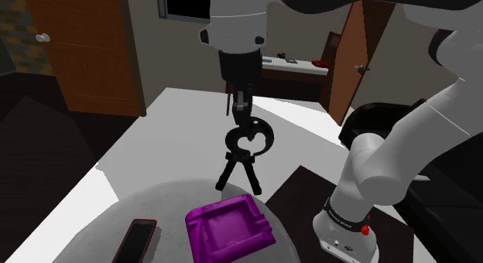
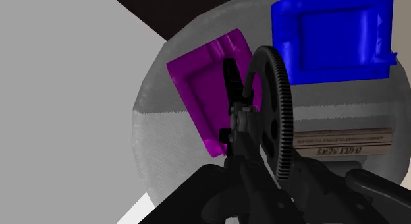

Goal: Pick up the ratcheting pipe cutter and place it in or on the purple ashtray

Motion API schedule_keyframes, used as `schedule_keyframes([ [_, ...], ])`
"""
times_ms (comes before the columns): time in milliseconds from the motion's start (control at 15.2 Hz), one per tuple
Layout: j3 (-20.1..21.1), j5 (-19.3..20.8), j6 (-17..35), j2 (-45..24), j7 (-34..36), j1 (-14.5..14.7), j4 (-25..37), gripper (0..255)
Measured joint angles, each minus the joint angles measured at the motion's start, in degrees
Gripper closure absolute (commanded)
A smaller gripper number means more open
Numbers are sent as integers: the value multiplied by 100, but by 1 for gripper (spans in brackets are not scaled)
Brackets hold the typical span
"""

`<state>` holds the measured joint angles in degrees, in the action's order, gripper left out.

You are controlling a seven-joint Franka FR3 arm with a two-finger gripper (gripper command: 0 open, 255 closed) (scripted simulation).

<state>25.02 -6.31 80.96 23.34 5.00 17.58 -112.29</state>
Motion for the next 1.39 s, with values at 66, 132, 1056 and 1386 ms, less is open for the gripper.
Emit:
schedule_keyframes([
  [66,4,-12,76,26,-3,7,-102,255],
  [132,9,-19,145,39,-2,12,-182,255],
  [1056,104,-111,1194,137,-11,71,-1324,255],
  [1386,170,-136,1606,91,16,87,-1691,255],
])
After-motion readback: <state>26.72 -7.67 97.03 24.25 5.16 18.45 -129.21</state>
